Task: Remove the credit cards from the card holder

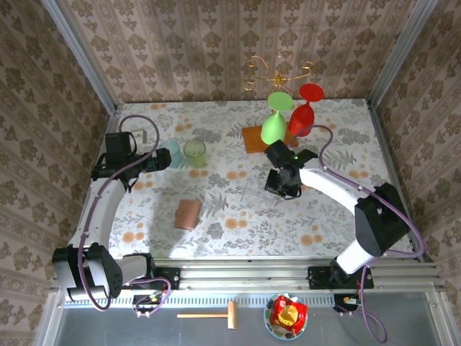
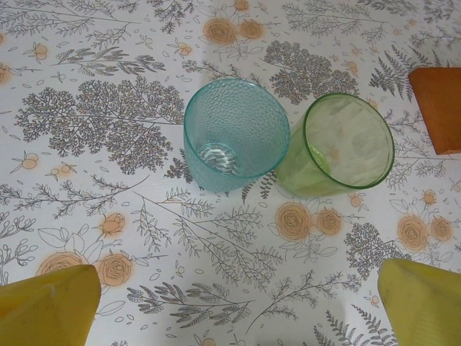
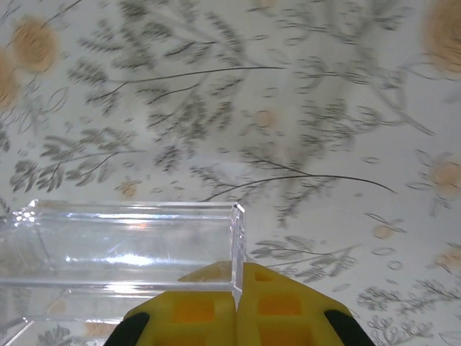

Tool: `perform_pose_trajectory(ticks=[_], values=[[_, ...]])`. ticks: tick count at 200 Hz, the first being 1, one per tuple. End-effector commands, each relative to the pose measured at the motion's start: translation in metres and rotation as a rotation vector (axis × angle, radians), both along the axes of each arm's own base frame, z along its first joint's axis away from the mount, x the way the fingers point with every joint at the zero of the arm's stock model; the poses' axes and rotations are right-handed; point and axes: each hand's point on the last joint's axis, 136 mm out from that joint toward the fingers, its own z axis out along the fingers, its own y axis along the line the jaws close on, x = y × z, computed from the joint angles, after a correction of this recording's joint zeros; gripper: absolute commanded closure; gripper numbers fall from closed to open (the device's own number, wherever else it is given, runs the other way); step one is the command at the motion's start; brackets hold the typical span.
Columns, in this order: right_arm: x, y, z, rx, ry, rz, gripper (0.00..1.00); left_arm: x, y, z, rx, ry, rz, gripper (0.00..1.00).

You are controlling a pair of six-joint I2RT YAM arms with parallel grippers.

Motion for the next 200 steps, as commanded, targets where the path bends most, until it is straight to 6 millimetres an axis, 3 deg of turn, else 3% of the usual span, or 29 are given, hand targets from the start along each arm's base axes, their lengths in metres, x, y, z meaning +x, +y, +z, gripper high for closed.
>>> perform_pose_trajectory(ticks=[1, 49, 200], values=[[0.015, 0.022, 0.007, 0.022, -0.031, 0.126, 1.0, 0.001, 0.002, -0.003, 0.012, 0.003, -0.009, 0.0], [0.024, 0.054, 0.005, -0.018, 0.004, 0.273, 1.0, 0.001, 0.003, -0.005, 0.009, 0.012, -0.007, 0.0], [0.088, 0.088, 0.009, -0.157, 0.014, 0.329, 1.0, 0.003, 0.001, -0.009, -0.008, 0.026, -0.002, 0.0]])
